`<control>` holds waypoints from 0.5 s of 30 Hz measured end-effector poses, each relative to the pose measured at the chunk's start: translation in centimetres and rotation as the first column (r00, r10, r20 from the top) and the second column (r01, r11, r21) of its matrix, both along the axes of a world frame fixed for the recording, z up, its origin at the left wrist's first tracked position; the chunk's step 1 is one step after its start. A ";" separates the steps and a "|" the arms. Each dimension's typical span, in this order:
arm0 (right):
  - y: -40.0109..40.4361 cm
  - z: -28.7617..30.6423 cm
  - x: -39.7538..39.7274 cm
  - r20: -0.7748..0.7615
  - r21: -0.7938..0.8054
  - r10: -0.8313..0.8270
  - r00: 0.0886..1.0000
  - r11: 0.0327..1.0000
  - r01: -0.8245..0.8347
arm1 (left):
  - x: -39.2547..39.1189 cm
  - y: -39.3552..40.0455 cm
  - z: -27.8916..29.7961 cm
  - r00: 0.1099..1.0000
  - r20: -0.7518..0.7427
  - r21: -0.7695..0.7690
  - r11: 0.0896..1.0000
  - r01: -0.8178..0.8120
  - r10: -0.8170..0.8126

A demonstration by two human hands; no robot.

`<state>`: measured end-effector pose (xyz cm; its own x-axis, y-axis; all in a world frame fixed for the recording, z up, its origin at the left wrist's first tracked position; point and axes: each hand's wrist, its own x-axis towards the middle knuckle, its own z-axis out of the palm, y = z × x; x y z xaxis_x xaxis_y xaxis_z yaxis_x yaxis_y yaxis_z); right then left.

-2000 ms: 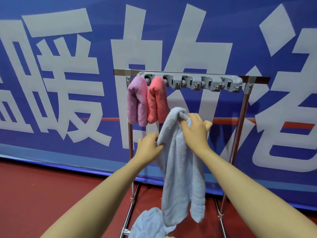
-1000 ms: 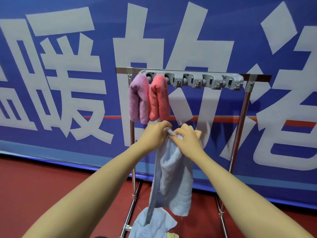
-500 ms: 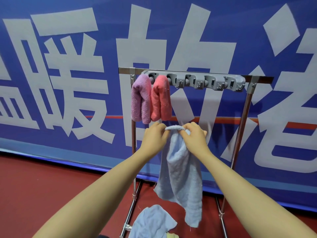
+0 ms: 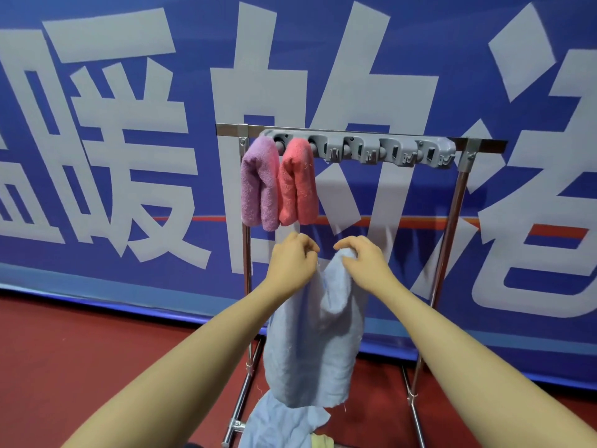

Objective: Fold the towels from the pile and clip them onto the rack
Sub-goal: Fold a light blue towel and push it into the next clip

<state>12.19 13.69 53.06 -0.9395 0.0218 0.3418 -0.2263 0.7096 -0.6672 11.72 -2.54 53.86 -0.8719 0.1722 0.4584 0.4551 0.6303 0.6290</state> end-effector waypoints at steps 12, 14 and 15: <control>-1.5 0.8 0.7 -0.237 -0.274 0.031 0.971 0.957 -0.097 | -1.5 2.4 -2.5 0.984 -0.179 -0.175 0.984 -0.022 -0.010; -1.0 1.0 0.6 -0.244 -0.254 0.065 0.967 0.959 -0.129 | -1.8 2.1 -2.3 0.979 -0.202 -0.148 0.989 -0.026 -0.005; -0.8 1.1 0.7 -0.232 -0.267 0.068 0.970 0.955 -0.131 | -1.8 1.9 -2.1 0.981 -0.195 -0.119 0.993 -0.024 0.001</control>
